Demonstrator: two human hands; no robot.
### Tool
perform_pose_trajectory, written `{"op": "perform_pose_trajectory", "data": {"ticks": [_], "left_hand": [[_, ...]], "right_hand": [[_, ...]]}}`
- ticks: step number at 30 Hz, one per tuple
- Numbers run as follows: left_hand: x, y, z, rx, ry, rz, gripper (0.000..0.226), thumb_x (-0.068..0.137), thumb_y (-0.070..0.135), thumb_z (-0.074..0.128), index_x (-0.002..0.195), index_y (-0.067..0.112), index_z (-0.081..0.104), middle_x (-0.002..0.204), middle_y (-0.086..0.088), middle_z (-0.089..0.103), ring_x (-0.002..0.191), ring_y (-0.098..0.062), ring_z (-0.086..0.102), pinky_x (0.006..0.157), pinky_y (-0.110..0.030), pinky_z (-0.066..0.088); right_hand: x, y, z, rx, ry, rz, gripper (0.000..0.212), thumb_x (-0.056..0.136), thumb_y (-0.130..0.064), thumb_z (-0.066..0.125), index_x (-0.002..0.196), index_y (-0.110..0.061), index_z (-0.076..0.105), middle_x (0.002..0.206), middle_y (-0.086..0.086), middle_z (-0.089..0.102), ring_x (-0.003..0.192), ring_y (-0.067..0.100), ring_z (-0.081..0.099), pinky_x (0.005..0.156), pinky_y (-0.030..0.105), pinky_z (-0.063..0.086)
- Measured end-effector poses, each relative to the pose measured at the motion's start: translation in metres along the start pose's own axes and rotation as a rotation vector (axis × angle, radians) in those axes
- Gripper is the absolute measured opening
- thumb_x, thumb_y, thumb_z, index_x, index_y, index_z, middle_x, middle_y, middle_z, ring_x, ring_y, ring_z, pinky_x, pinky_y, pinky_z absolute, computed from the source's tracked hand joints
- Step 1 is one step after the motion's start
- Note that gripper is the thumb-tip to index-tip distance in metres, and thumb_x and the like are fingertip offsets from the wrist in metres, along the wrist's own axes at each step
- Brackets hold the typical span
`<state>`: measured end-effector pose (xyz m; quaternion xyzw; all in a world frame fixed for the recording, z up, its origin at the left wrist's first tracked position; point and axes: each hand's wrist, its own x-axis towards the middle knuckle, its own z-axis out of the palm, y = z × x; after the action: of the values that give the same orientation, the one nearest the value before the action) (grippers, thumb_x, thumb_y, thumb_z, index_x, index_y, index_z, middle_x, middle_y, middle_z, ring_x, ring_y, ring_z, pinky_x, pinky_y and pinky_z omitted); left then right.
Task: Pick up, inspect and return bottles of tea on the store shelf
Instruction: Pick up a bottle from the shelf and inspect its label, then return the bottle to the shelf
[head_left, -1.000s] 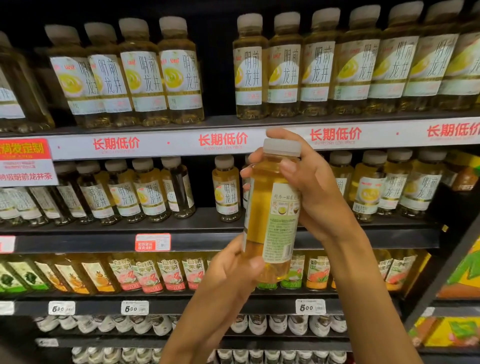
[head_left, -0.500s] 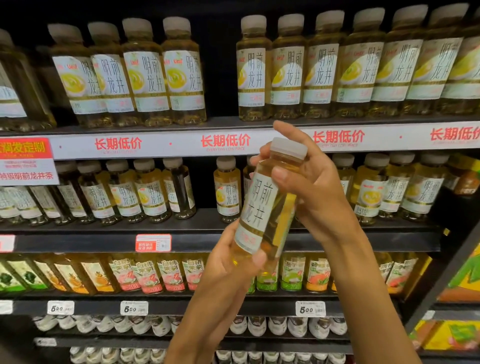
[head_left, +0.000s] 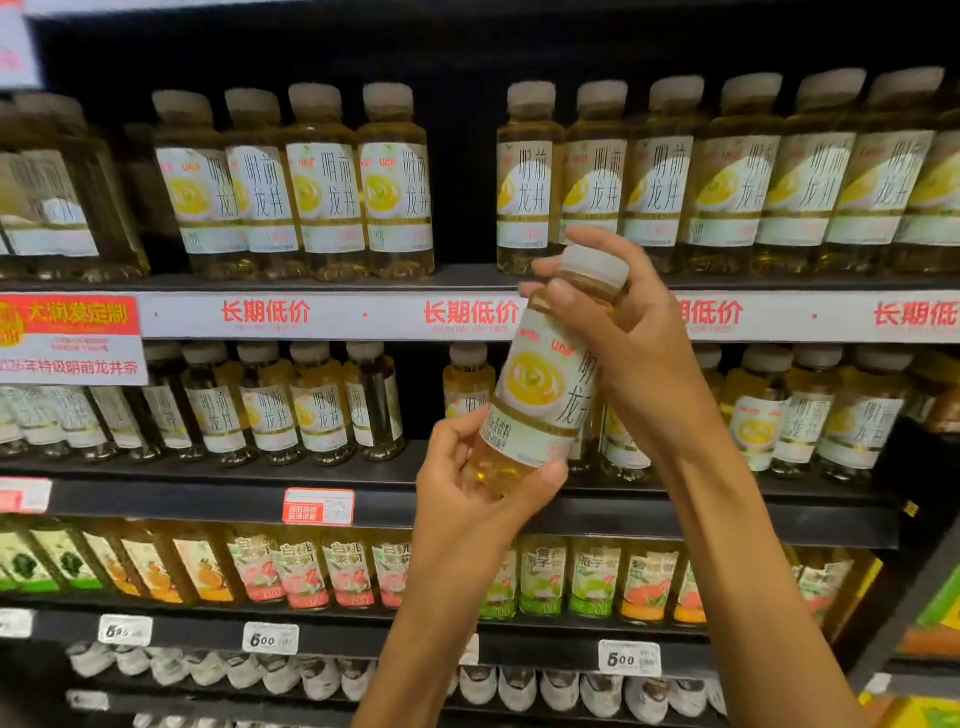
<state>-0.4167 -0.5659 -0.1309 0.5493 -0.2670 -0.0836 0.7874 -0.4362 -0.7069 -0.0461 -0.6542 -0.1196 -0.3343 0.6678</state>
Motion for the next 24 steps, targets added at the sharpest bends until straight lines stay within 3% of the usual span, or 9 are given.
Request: {"op": "perform_pose_trajectory", "data": {"ticks": [3,6,8,12,15,20,24], "left_hand": [[0.014,0.011,0.004,0.036,0.018,0.1,0.067,0.056,0.027,0.082,0.115,0.02,0.053,0.101,0.011,0.072,0.093,-0.004,0.069,0.073,-0.012,0.052],[0.03,0.025,0.009,0.113,0.058,0.192,0.062,0.058,0.03,0.084,0.112,0.027,0.053,0.102,0.01,0.069,0.096,-0.006,0.068,0.075,-0.017,0.054],[0.042,0.034,0.012,0.18,0.09,0.275,0.057,0.065,0.021,0.086,0.109,0.029,0.05,0.102,0.01,0.066,0.093,-0.004,0.067,0.074,-0.017,0.054],[0.065,0.045,0.019,0.304,0.104,0.417,0.055,0.07,0.016,0.084,0.105,0.031,0.045,0.097,0.021,0.062,0.09,0.004,0.066,0.068,-0.008,0.051],[0.083,0.05,0.02,0.415,0.179,0.492,0.055,0.07,0.021,0.084,0.106,0.031,0.043,0.097,0.018,0.059,0.09,0.007,0.063,0.068,-0.006,0.049],[0.115,0.056,0.009,0.695,0.275,0.517,0.057,0.072,0.034,0.081,0.116,0.022,0.047,0.112,0.003,0.059,0.107,-0.016,0.057,0.089,-0.04,0.051],[0.13,0.058,0.002,0.818,0.339,0.54,0.054,0.073,0.035,0.08,0.116,0.016,0.054,0.111,0.004,0.057,0.106,-0.015,0.055,0.091,-0.043,0.049]], "right_hand": [[0.015,-0.011,0.004,-0.067,-0.017,-0.059,0.049,0.084,-0.019,0.07,0.127,-0.023,0.048,0.113,-0.001,0.066,0.103,0.012,0.066,0.081,0.025,0.054],[0.033,-0.023,0.01,-0.164,-0.035,-0.106,0.051,0.085,-0.018,0.07,0.128,-0.024,0.044,0.093,-0.015,0.067,0.086,0.004,0.067,0.071,0.019,0.053],[0.044,-0.03,0.013,-0.187,-0.022,-0.135,0.049,0.087,-0.017,0.068,0.128,-0.023,0.041,0.086,-0.017,0.065,0.081,0.0,0.066,0.069,0.017,0.053],[0.059,-0.042,0.019,-0.191,-0.001,-0.189,0.051,0.087,-0.015,0.067,0.131,-0.019,0.043,0.095,-0.01,0.061,0.085,-0.003,0.065,0.07,0.015,0.052],[0.071,-0.046,0.026,-0.215,0.019,-0.236,0.056,0.083,-0.014,0.072,0.132,-0.016,0.045,0.105,-0.01,0.061,0.095,-0.004,0.063,0.074,0.014,0.051],[0.091,-0.038,0.034,-0.278,0.043,-0.276,0.063,0.08,-0.016,0.076,0.134,-0.014,0.043,0.123,0.002,0.056,0.108,0.01,0.059,0.085,0.019,0.052],[0.107,-0.027,0.04,-0.386,0.051,-0.331,0.064,0.08,-0.018,0.077,0.133,-0.017,0.042,0.132,0.007,0.049,0.121,0.019,0.051,0.1,0.037,0.047]]}}
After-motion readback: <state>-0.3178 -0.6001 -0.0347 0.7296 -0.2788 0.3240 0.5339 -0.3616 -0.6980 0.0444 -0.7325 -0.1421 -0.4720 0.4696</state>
